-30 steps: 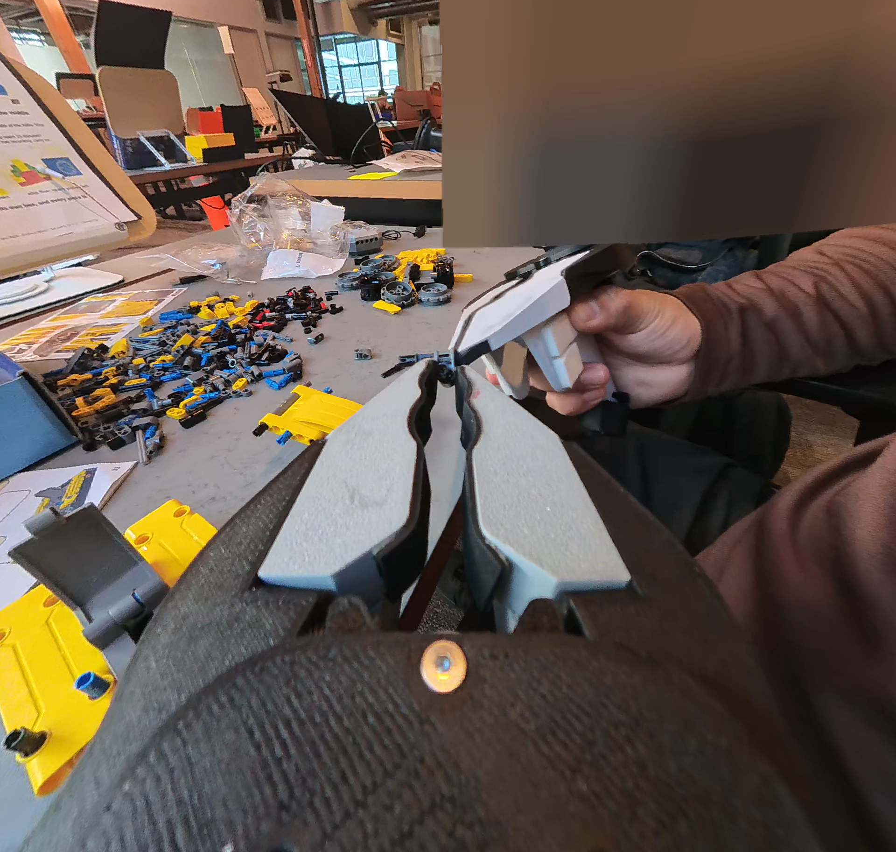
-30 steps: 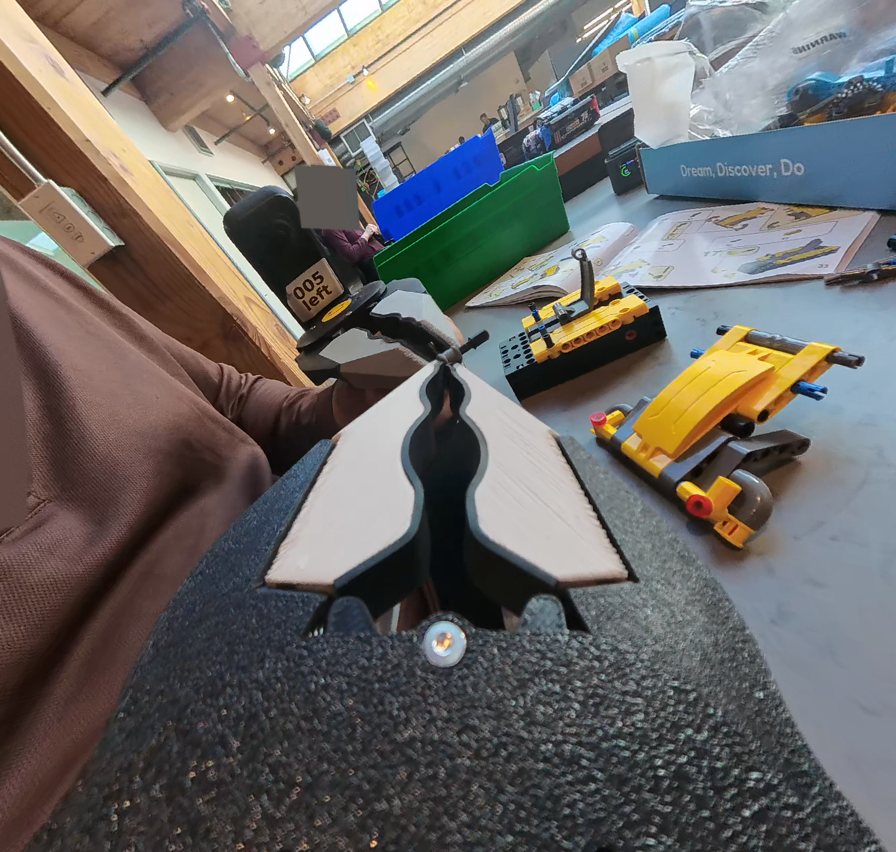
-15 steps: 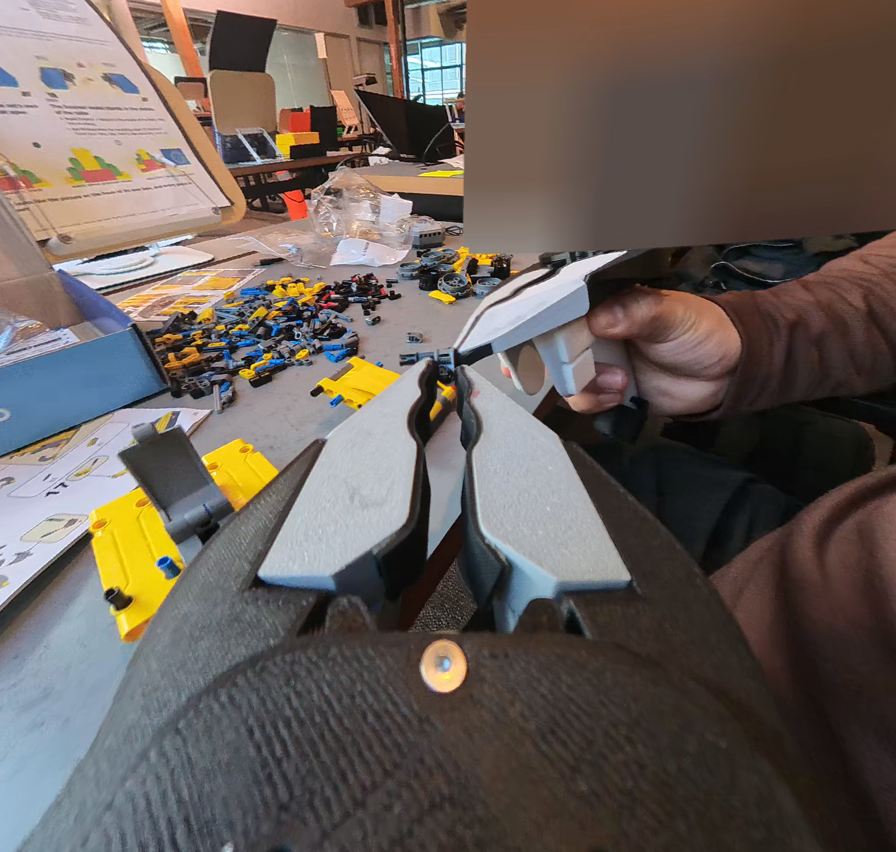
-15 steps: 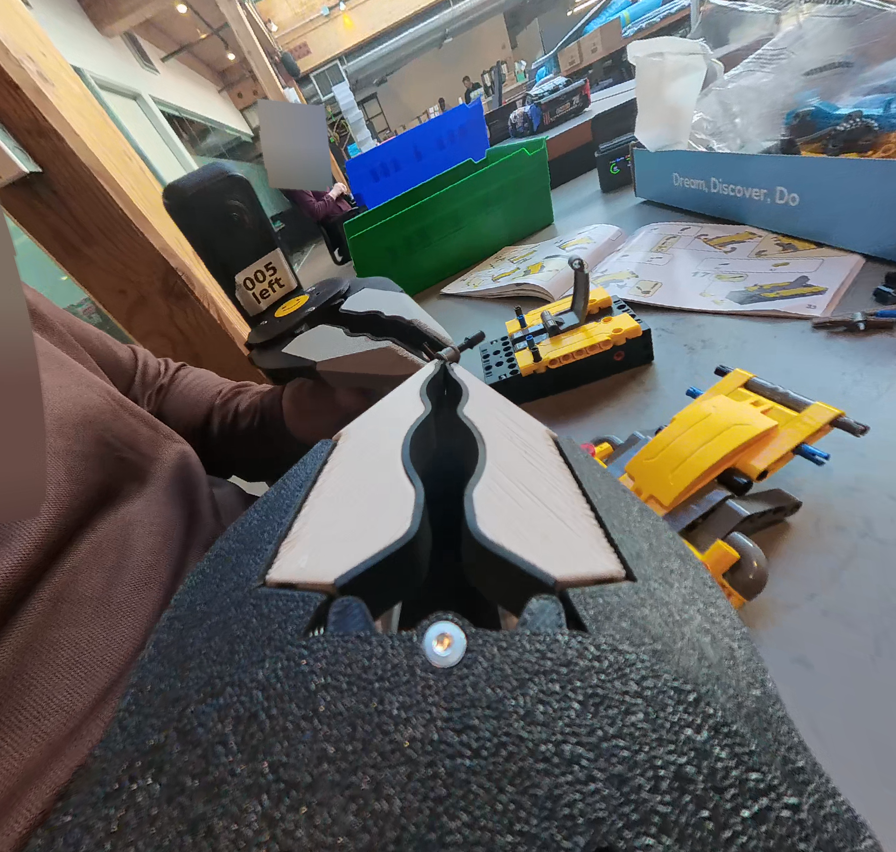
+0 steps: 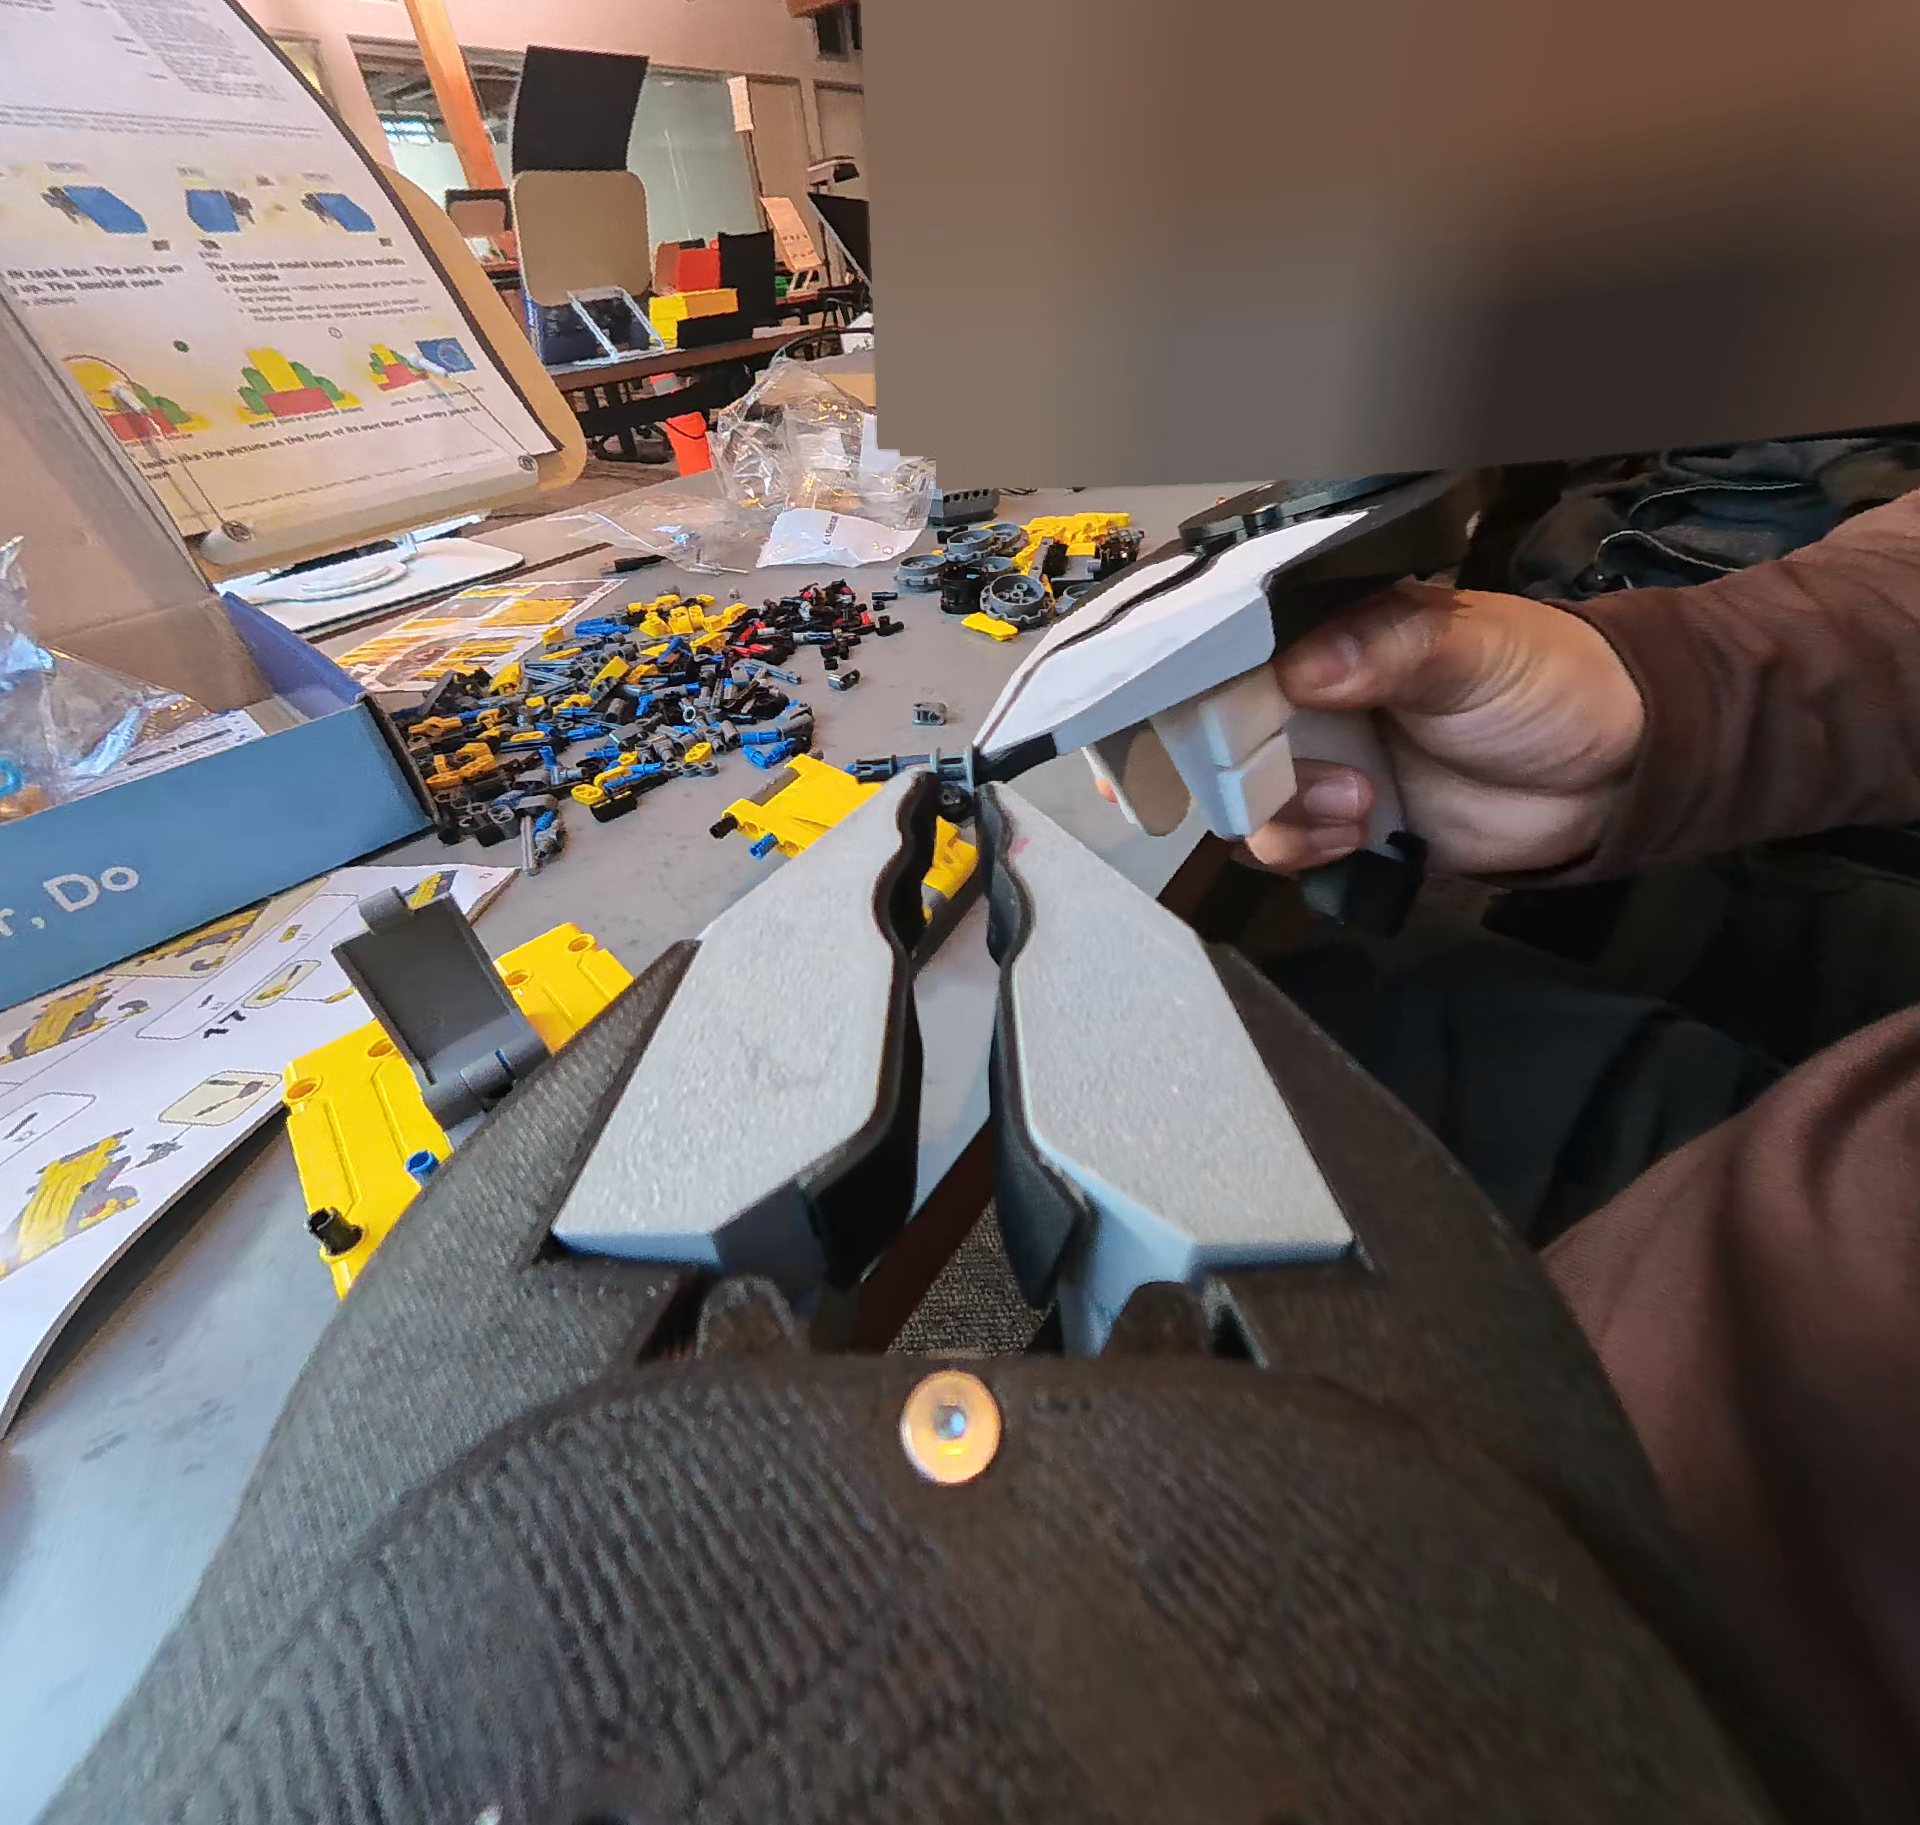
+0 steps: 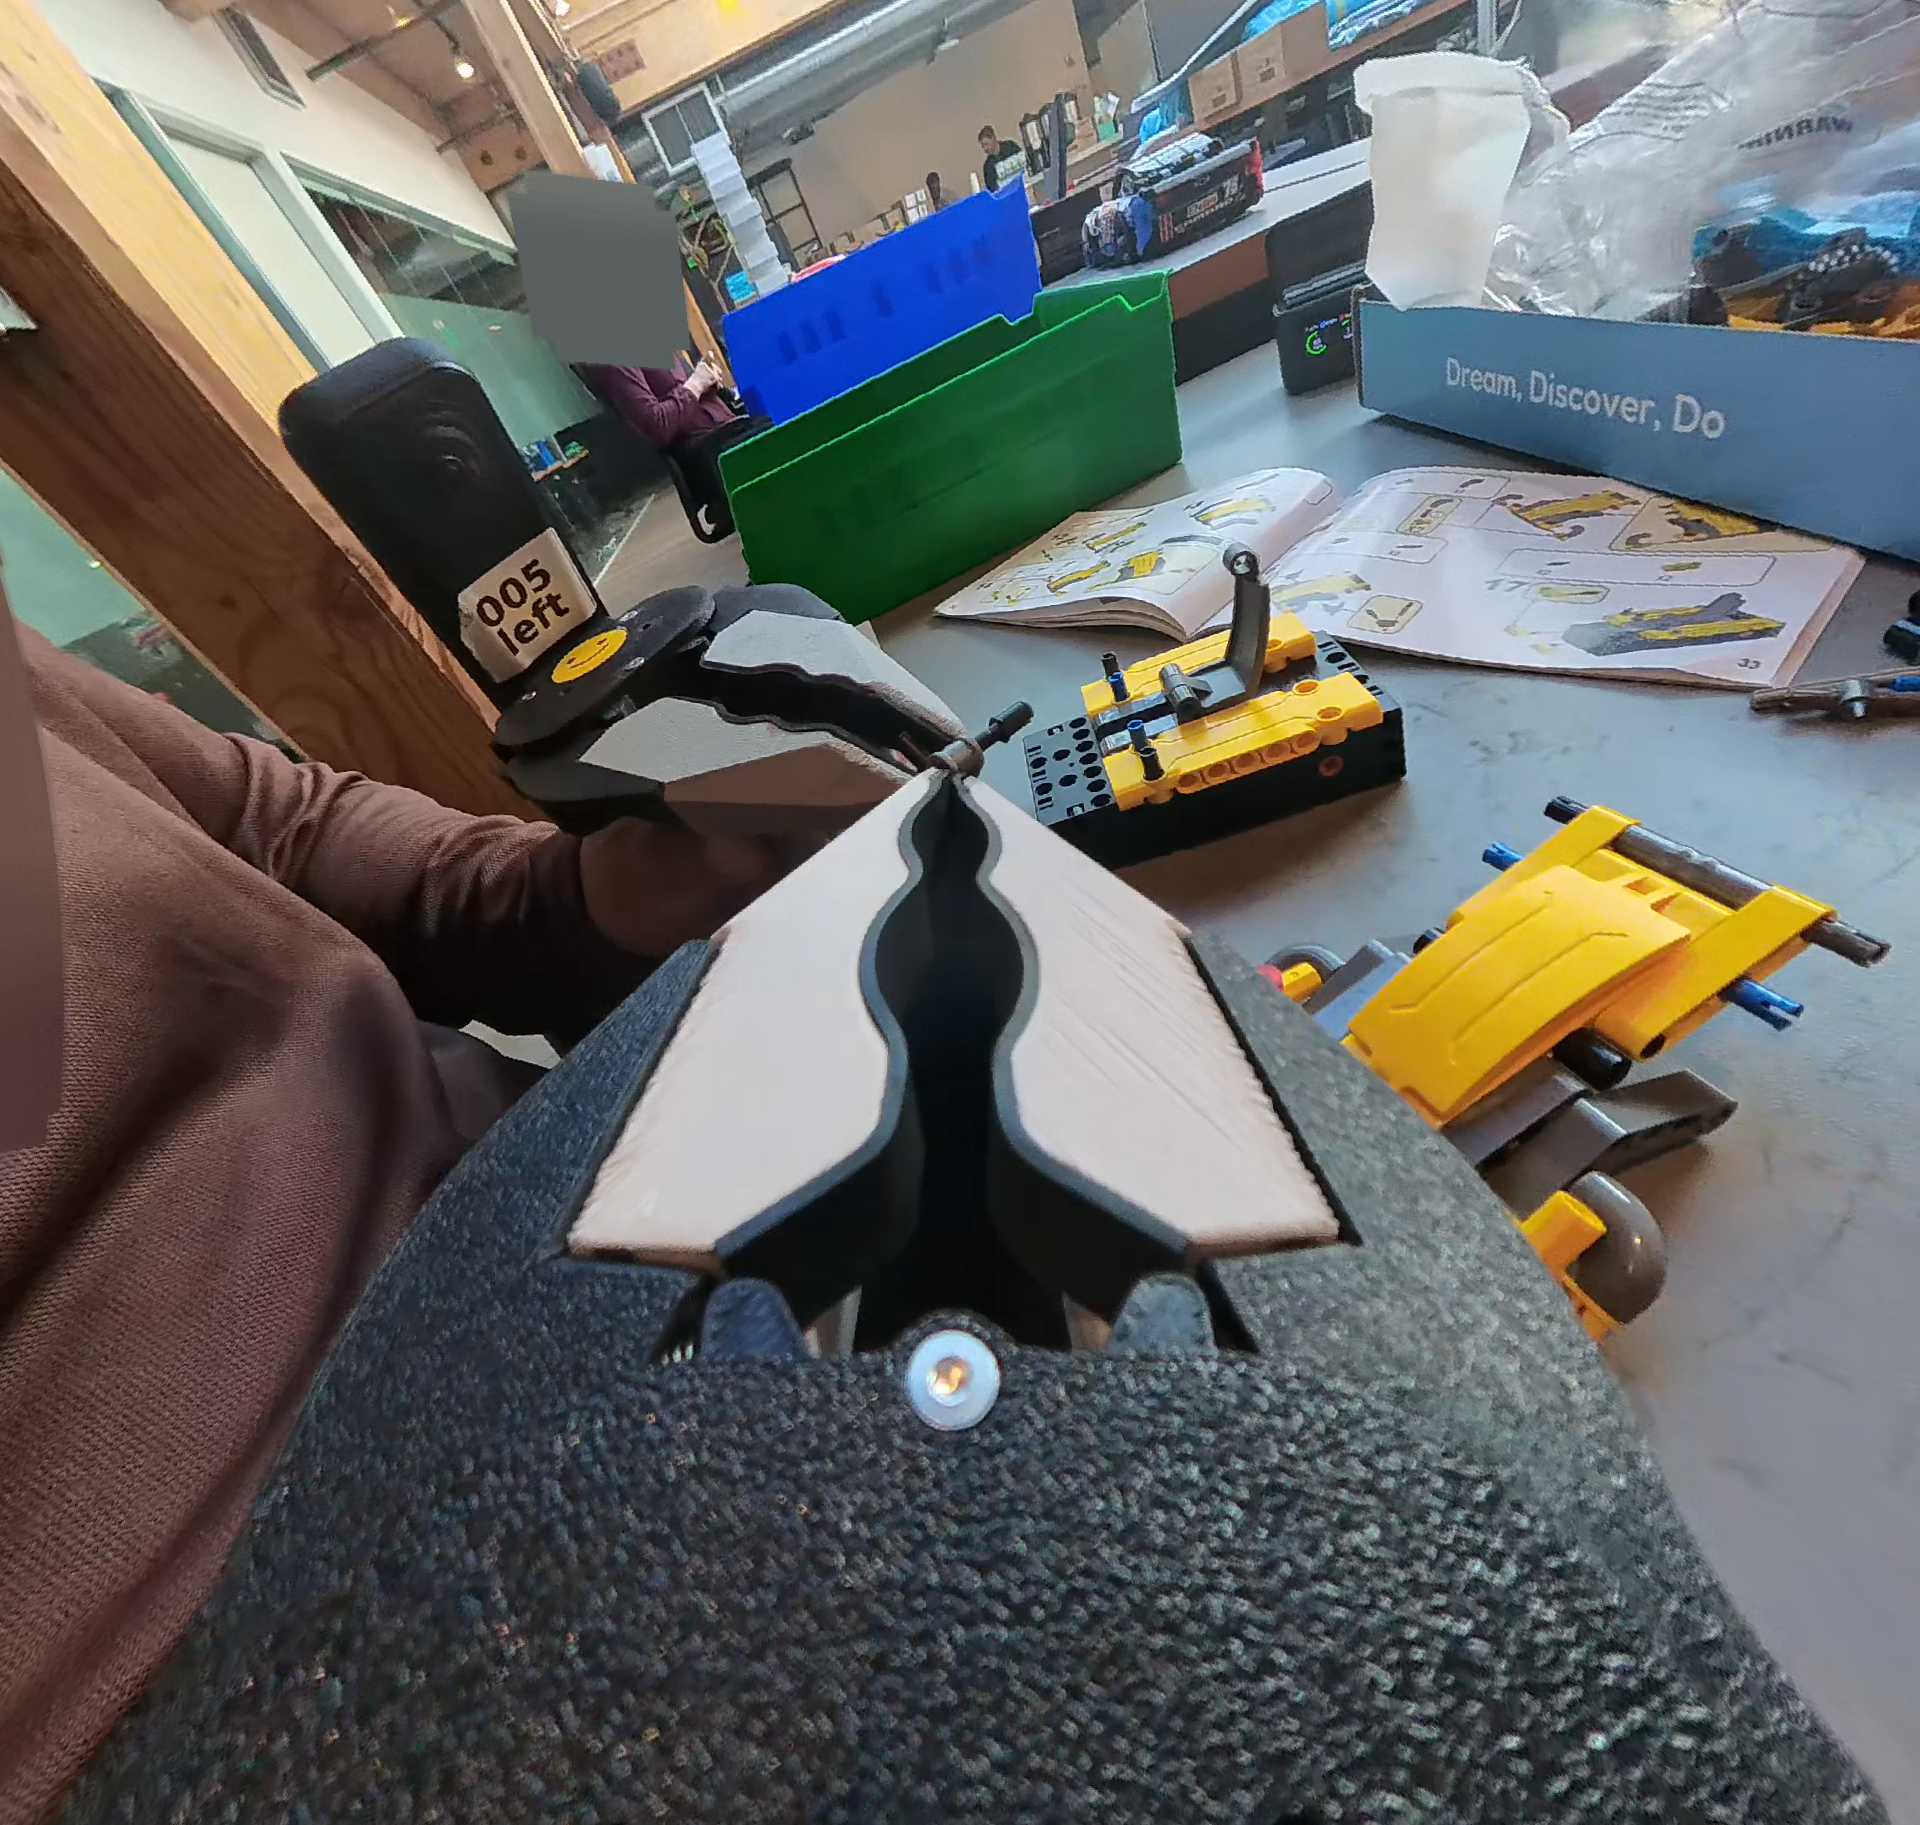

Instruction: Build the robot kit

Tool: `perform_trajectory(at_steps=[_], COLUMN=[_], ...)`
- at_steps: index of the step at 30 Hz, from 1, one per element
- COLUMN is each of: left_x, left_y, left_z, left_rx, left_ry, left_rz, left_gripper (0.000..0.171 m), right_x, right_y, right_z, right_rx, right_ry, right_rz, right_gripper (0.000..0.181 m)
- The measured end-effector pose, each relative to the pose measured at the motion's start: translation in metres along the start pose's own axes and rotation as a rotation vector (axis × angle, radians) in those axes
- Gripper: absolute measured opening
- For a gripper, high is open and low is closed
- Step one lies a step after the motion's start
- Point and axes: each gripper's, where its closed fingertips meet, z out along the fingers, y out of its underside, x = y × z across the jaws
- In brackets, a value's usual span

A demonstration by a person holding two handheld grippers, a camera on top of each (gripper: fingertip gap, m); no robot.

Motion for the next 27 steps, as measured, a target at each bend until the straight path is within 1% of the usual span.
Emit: perform_trajectory(at_steps=[11, 17, 20, 27], left_x=[-0.001, -0.005, -0.006, -0.008], left_y=[0.002, 0.005, 0.005, 0.008], left_z=[0.003, 0.004, 0.003, 0.003], left_rx=[-0.015, -0.031, -0.032, -0.053], left_ry=[-0.051, -0.126, -0.139, -0.151], left_rz=[0.060, 0.119, 0.128, 0.177], left_gripper=[0.005, 0.005, 0.005, 0.005], right_x=[0.004, 0.008, 0.009, 0.011], right_y=[0.001, 0.003, 0.003, 0.005], right_z=[-0.002, 0.000, 0.002, 0.003], right_rx=[0.005, 0.042, 0.062, 0.058], right_ry=[0.028, 0.044, 0.030, 0.034], right_rz=[0.041, 0.152, 0.210, 0.244], right_gripper=[0.000, 0.000, 0.000, 0.000])
